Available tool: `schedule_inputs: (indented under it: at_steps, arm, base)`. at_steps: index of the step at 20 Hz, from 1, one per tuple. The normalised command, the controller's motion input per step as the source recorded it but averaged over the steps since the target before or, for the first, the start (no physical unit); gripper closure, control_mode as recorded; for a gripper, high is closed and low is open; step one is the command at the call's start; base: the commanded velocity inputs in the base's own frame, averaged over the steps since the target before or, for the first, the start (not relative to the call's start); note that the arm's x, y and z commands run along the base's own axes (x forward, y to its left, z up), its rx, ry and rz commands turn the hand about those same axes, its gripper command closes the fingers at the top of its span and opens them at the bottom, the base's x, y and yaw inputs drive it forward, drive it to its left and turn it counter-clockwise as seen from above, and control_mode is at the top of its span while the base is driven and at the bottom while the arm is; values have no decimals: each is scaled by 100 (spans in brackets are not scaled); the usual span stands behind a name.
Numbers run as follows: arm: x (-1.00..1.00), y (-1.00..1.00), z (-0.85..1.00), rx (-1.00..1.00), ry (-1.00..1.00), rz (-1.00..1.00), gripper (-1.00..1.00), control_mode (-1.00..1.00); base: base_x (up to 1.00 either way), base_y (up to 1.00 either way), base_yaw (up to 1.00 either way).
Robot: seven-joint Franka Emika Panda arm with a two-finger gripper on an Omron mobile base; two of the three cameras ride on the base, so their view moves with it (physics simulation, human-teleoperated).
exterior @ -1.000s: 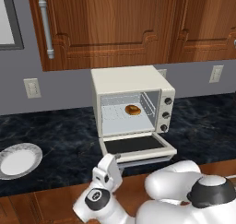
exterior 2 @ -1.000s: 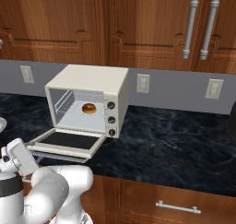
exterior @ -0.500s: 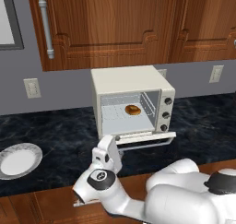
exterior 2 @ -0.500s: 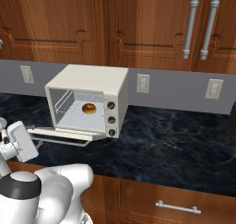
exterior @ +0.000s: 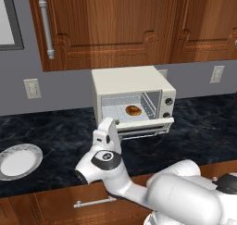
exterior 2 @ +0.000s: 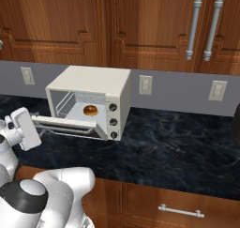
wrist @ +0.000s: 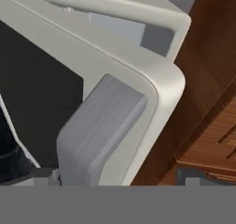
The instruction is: Pick up the bagel from the plate, place it on the toaster oven rack, close the door, and set the timer.
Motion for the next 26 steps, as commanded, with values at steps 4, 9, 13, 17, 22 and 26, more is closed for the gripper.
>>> schedule_inputs:
  at_steps: [4,9,13,17,22,26]
  arm:
    - [59,-13,0,0,0,0,-100,-100]
    - [53,-10,0,0,0,0,-100,-100]
    - [44,-10,0,0,-4,0,-100,-100]
    - [40,-14,0,0,-5,0,-100,-100]
    - [37,-19,0,0,-6,0,-100,-100]
    - [38,-21,0,0,-5,0,-100,-100]
  base:
    - [0,0,0]
    - [0,0,0]
    - [0,0,0]
    - [0,0,0]
    - [0,0,0]
    - [0,0,0]
